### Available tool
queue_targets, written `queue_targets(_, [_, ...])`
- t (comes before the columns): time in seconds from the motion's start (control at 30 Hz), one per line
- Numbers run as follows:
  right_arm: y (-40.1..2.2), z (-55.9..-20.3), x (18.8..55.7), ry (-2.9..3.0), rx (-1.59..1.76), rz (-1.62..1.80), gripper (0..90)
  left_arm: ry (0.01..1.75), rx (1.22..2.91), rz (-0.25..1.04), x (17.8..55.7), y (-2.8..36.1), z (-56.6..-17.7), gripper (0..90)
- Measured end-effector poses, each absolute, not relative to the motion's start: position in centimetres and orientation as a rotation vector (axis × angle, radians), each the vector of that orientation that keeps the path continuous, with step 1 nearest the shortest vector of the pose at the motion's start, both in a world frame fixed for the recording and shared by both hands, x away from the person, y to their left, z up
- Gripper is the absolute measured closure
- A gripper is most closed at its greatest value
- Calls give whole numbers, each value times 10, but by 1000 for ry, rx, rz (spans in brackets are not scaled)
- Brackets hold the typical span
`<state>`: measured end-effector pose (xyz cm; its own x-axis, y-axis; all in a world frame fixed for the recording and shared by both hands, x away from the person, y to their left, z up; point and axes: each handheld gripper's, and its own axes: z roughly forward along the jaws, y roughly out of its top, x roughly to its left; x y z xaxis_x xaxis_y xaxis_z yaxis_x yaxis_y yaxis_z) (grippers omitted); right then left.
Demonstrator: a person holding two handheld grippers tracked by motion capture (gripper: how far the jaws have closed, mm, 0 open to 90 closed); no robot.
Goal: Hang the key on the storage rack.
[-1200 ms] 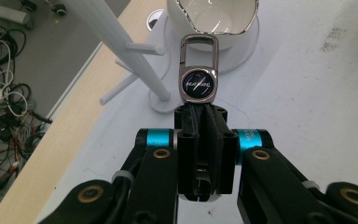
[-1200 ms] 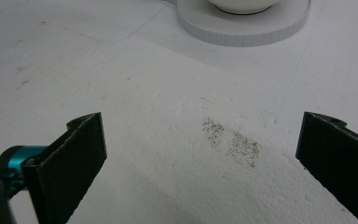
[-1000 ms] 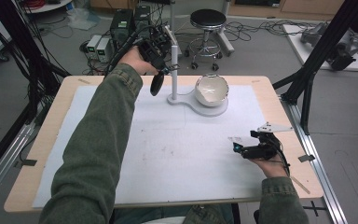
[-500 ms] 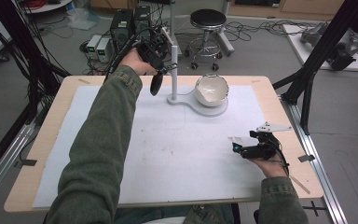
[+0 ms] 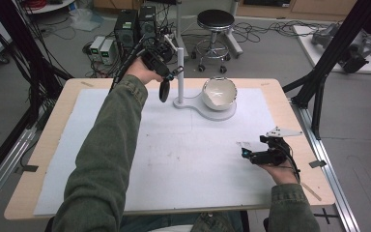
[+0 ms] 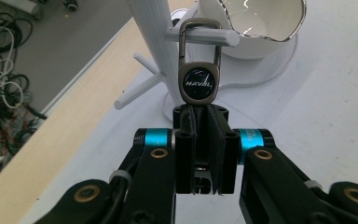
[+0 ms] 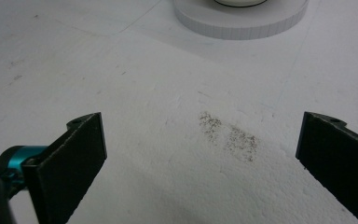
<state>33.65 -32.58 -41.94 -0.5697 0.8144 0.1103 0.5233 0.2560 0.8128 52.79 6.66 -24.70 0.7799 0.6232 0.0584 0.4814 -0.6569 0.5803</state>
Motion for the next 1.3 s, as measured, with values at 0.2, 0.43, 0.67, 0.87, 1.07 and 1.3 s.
queue_targets(0.2, [-325,-419,336,2192,1232,1221,5,891,2383,290,526,73,-251,497])
queue_targets(0.43, [-323,-418,335,2198,1228,1209,5,928,2428,339,519,81,-261,228])
queue_targets(0.67, [-323,-418,336,2201,1226,1203,5,895,2379,284,505,88,-259,16])
queue_targets(0.87, [-322,-417,334,2201,1234,1204,5,880,2366,283,493,96,-262,17])
queue_targets(1.07, [-320,-417,334,2204,1226,1201,5,845,2368,290,478,101,-262,17])
queue_targets(1.3, [-319,-417,333,2209,1223,1197,5,832,2363,282,465,109,-267,17])
